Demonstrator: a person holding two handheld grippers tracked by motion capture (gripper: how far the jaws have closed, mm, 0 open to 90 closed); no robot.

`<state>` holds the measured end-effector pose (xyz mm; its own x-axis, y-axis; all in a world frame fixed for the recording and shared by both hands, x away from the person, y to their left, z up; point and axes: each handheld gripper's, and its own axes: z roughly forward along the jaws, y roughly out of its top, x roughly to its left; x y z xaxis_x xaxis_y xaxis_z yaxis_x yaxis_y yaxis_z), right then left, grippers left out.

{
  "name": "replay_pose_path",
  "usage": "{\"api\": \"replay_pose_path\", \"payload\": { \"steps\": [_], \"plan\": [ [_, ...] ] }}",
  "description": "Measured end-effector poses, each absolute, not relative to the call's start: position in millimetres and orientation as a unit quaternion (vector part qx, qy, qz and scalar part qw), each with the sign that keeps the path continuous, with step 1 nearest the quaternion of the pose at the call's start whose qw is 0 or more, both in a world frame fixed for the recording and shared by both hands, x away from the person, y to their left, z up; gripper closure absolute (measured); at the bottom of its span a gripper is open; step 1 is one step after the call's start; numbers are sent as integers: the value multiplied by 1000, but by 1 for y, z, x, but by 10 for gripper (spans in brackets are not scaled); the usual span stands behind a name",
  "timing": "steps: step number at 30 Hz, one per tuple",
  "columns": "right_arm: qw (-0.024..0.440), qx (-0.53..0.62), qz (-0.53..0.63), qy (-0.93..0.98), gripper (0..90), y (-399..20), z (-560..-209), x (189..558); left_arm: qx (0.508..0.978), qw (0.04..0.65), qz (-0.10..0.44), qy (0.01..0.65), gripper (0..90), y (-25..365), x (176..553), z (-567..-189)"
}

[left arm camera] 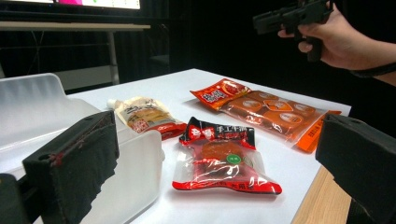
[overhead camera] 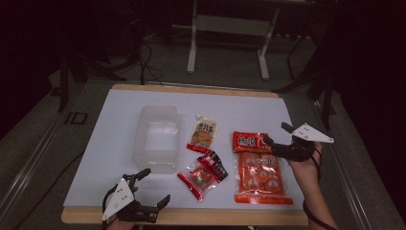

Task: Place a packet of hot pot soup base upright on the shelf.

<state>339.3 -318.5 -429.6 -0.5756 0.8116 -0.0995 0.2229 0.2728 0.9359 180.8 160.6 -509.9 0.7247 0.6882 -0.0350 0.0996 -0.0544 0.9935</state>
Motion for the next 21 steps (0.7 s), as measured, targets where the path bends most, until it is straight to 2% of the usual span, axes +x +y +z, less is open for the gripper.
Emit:
{"api": "replay_pose_path", "payload": {
  "steps": [9,21],
  "plan": [
    [272,381,472,748,213,-329,-456,361,688,623,235,287,0,161,181,-510],
    [250,393,443,766,199,-330,-479,380,691,621,233,288,0,161,182,-511]
  ]
}}
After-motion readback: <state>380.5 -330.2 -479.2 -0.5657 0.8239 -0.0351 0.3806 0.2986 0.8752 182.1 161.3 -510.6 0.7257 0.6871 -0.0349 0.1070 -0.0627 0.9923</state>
